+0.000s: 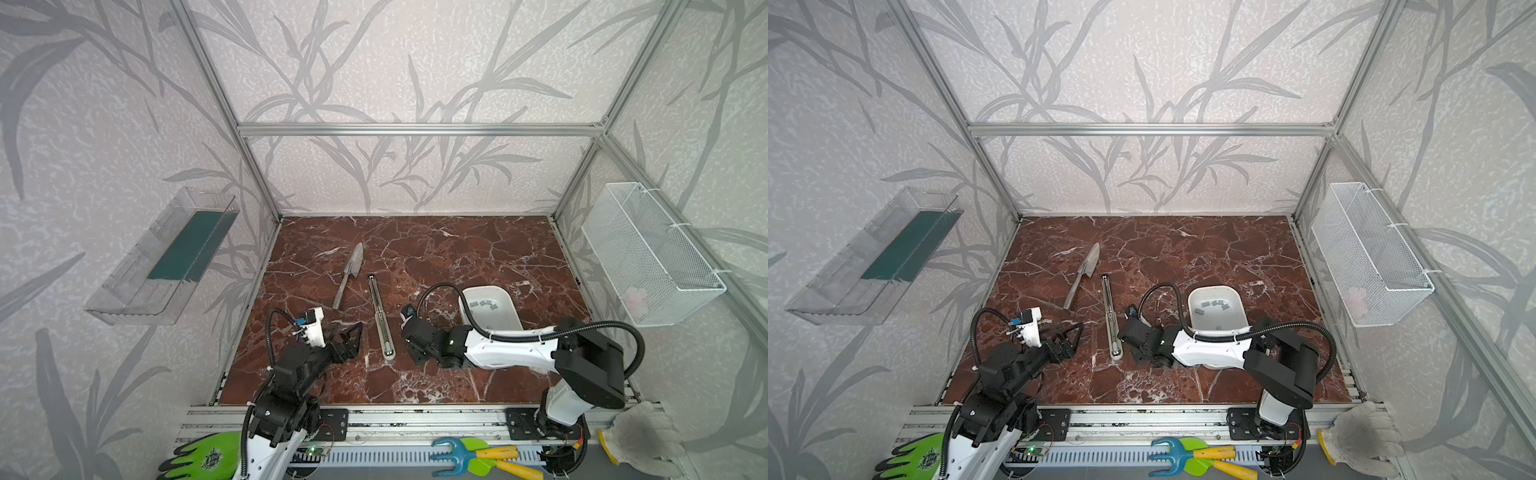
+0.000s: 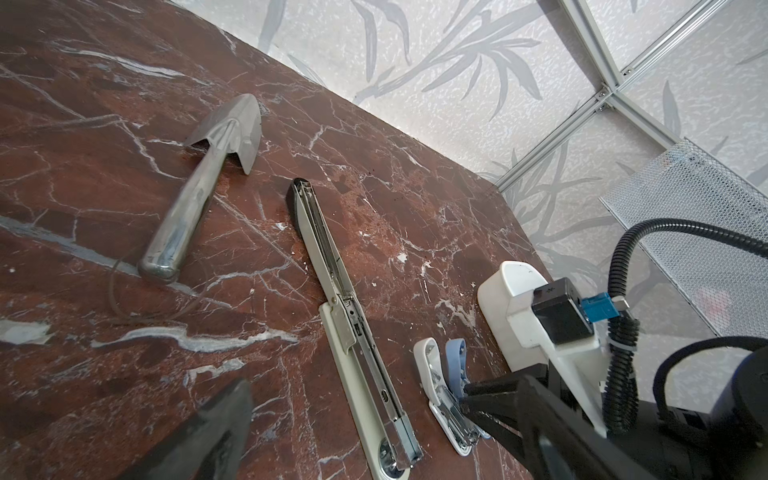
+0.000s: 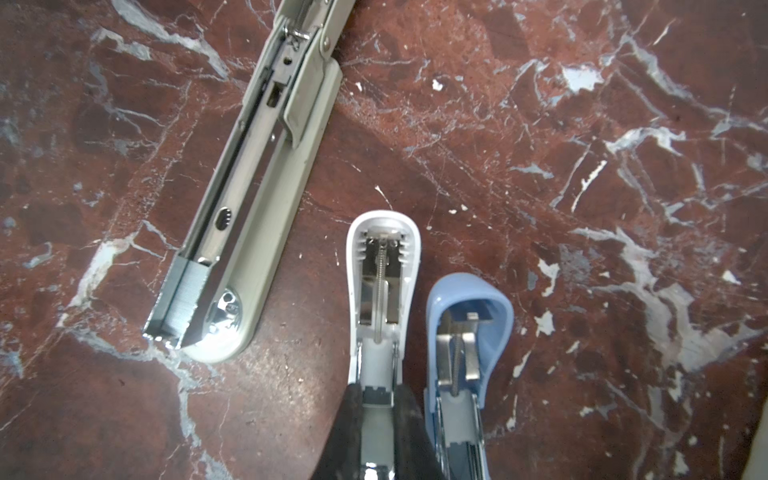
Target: Load the staples into the stapler
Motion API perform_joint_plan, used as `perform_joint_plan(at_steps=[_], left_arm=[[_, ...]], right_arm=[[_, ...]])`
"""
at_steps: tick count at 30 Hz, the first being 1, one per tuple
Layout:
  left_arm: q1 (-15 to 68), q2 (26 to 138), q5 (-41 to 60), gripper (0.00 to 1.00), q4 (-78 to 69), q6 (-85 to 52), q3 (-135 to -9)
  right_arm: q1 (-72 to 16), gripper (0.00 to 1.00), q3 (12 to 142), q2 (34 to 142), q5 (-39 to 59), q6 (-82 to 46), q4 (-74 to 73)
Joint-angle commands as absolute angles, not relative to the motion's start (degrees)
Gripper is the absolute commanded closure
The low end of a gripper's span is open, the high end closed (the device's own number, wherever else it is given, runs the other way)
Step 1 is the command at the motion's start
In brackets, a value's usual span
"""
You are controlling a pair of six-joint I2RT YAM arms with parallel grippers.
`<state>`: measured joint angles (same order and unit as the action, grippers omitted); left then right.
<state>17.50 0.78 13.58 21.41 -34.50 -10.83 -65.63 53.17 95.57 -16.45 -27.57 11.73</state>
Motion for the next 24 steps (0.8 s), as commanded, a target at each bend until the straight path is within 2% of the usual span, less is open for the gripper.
perform_joint_plan(at_steps=[1, 24], left_arm=[[17.71, 0.65, 13.16, 0.01, 21.77, -34.12, -11.06], [17.67, 0.61, 13.12, 0.01, 21.79, -34.22, -10.97]], right_arm=[[-65.48, 0.91, 53.17, 96.00, -16.52, -28.12, 11.16], [-65.49, 0.91, 54.29, 97.47, -16.51, -28.13, 11.72]])
